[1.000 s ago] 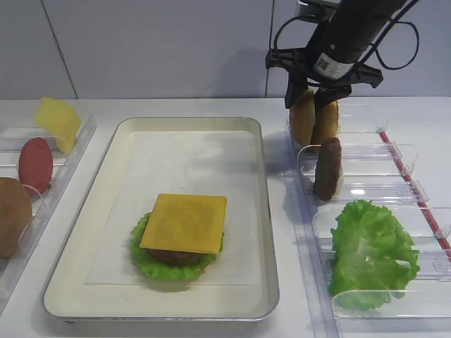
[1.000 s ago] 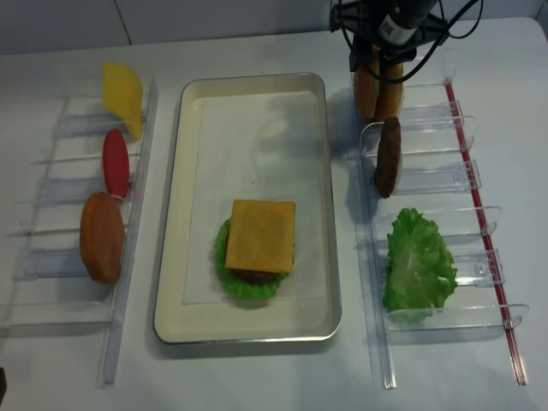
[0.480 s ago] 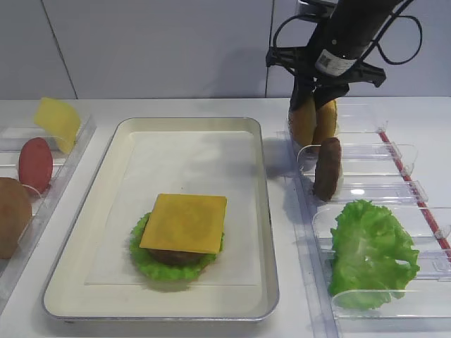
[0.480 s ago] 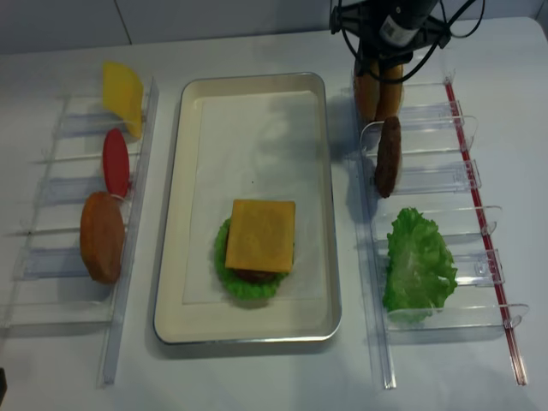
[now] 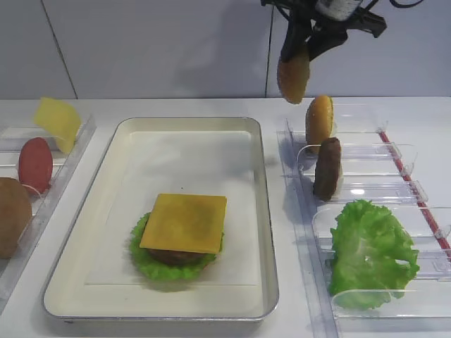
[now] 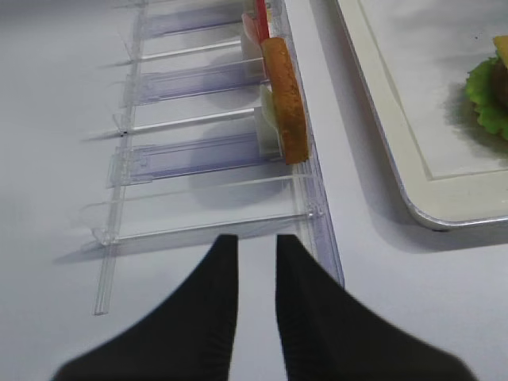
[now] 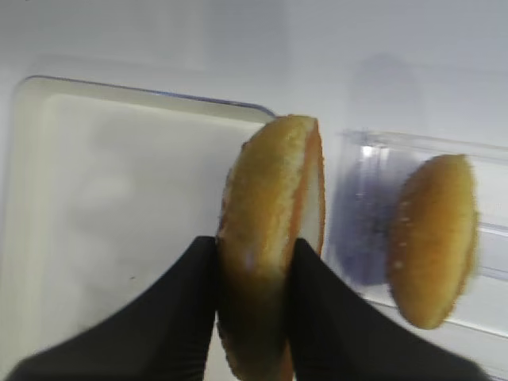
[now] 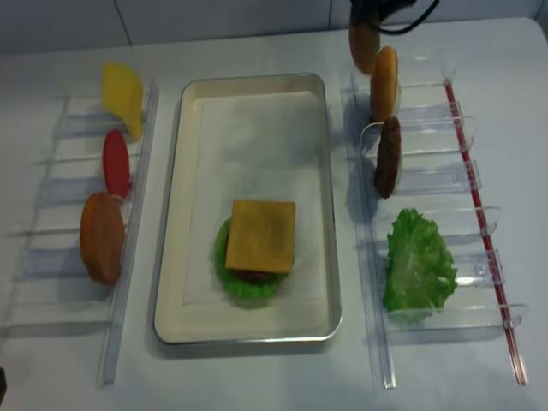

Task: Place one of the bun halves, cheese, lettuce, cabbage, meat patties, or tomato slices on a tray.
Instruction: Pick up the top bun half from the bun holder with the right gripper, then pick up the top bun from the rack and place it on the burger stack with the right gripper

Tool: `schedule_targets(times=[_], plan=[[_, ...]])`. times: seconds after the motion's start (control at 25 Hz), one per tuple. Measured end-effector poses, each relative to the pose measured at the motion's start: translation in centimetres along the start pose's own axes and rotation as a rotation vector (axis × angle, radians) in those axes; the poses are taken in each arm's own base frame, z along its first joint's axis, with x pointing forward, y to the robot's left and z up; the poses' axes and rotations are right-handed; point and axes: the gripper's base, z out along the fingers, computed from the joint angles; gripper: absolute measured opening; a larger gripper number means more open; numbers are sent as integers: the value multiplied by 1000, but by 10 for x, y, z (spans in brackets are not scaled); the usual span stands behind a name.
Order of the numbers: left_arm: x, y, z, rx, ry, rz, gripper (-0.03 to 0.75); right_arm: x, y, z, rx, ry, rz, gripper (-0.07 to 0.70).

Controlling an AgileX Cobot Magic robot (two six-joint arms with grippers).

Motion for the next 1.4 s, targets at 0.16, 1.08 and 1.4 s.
schedule_targets(times=[0.16, 1.08, 1.4], plan=[[0, 0, 0, 0, 0, 0, 108, 2, 17, -4, -177, 13, -17, 213], [0, 0, 0, 0, 0, 0, 108, 116, 107, -46, -350, 146, -294, 213], [0, 0, 0, -1, 0, 1, 108, 177, 88, -26, -647, 41, -175, 213]])
